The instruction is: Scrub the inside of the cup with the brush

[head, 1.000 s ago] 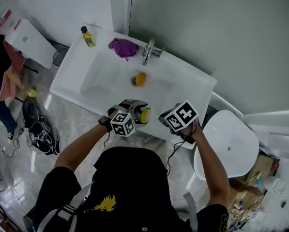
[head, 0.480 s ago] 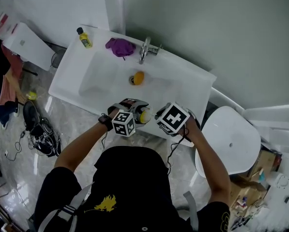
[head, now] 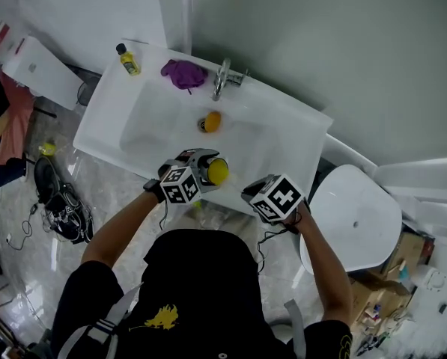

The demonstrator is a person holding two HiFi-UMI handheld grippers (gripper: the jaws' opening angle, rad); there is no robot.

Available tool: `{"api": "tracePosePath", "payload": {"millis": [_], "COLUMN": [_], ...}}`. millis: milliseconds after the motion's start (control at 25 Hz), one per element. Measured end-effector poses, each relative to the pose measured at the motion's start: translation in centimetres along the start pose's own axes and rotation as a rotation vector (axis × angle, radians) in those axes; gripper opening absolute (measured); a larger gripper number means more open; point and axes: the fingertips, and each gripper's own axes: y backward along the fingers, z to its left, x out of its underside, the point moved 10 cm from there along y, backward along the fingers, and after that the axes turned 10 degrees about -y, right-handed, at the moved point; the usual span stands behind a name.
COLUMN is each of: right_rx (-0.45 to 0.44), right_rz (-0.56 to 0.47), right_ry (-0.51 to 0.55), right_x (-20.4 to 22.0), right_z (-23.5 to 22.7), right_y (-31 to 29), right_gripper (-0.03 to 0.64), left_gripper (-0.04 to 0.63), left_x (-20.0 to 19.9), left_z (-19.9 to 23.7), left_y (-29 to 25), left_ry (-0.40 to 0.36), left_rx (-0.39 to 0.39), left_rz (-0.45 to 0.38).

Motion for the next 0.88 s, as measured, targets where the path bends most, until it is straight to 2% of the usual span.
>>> {"api": "tracePosePath", "payload": {"millis": [120, 240, 400, 560, 600, 680, 760, 880], "right_rx": [-0.055, -0.134, -0.17, -0.211, -0.183, -0.034, 0.194, 0.518], "right_rz": [-0.156, -0.321, -0.576, -0.8, -0.843, -0.902, -0.922, -0.888], "right_ry": [-0.063, -0.142, -0.256, -0.411, -0.439, -0.511, -0.626, -0.783], "right_x": [1.2, 3.6, 5.4, 7.1, 7.5, 8.7, 10.4, 12.5], "right_z": [0.3, 0.9, 2.2, 0.6, -0.6, -4.2, -8.7, -14.8], "right_y": [1.3, 1.6, 0.8, 0.7, 0.7, 0.4, -0.5, -2.7], "right_gripper": [0.054, 0.054, 0.054, 0.052, 0.053, 0.052, 0.052, 0.052], "left_gripper": [0.42, 0.42, 0.42, 0.42, 0.42, 0.42, 0.42, 0.42], "left_x": [0.3, -1.1, -2.8, -3.2, -3.2, -3.2, -2.7, -0.3], "left_z": [0.3, 1.0, 1.6, 2.0, 1.9, 1.9, 2.2, 3.4], "left_y": [1.6, 3.3, 4.3, 4.2, 4.1, 3.4, 2.0, -1.4], "left_ry": [0.141, 0.272, 0.334, 0.379, 0.378, 0.366, 0.367, 0.398], "left_rx": [-0.062, -0.15, -0.228, -0.277, -0.277, -0.269, -0.263, -0.289], "left_rz": [-0.074, -0.202, -0.303, -0.334, -0.334, -0.336, -0.342, -0.326]}}
